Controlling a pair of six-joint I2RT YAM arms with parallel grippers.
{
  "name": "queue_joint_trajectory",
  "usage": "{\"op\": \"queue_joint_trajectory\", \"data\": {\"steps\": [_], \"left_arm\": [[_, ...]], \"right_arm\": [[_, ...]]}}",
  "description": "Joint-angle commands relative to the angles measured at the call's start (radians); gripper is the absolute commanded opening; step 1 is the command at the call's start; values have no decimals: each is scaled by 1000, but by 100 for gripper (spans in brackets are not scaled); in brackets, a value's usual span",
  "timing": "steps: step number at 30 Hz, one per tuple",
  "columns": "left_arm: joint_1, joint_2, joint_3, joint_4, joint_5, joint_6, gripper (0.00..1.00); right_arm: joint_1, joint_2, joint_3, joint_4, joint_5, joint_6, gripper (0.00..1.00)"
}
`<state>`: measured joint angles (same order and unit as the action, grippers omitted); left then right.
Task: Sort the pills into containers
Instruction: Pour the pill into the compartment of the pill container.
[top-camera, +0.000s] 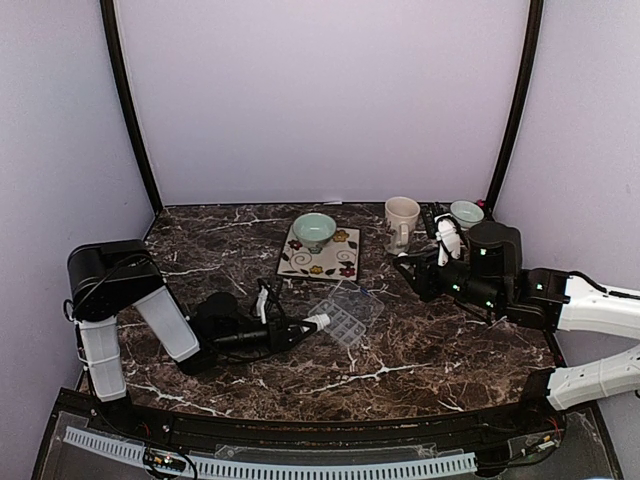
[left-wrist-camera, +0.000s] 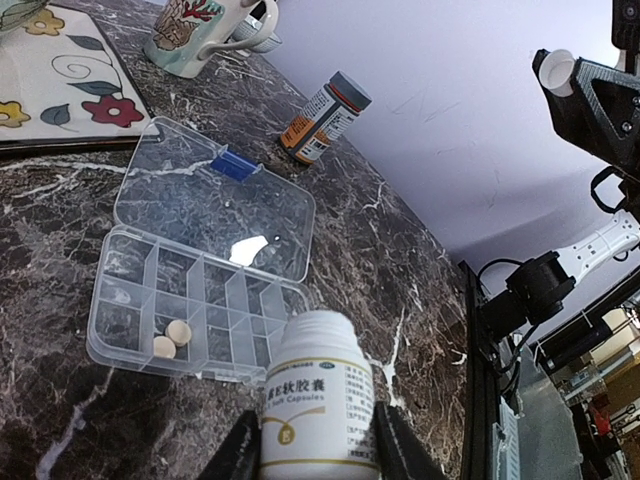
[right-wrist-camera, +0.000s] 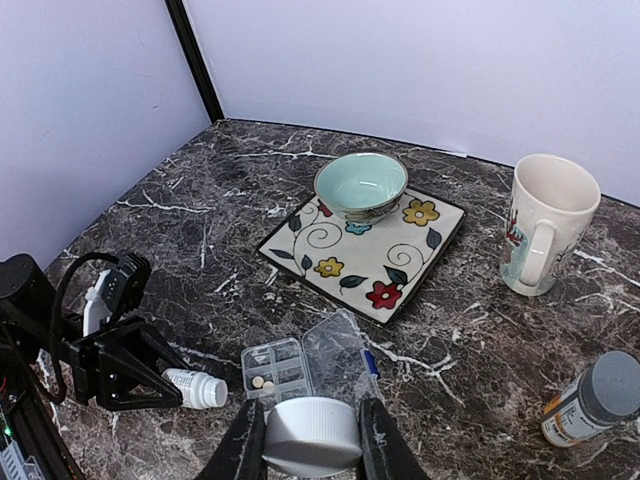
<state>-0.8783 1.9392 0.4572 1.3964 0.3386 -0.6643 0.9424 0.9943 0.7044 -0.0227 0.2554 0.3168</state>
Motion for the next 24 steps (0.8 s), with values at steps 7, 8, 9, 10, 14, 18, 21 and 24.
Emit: {"op": "queue_joint_trajectory", "data": {"steps": [7,8,9,10,14,18,21,24], "left_arm": [[-13,17,45,-42,-38,33,0],[-14,19,49,-49,-39,36,0],[-14,21,53,-55,-39,36,0],[-14,23,59,-62,-39,38,0],[-15,29,71,-87,-45,40,0],[-16,29,79,-108,-60,44,0],[-16,29,85,-129,-69,48,0],[-16,28,94,-148,-73,52,0]], "right_arm": [[10,-15,-3,34,1,5,0],[10,-16,-3,33,1,5,0],[10,-15,-2,33,1,5,0],[10,-14,-3,32,1,5,0],[10,-19,-3,29,2,4,0],[10,-20,-3,29,1,4,0],[10,-18,-1,28,1,1,0],[11,-16,0,29,1,1,0]]}}
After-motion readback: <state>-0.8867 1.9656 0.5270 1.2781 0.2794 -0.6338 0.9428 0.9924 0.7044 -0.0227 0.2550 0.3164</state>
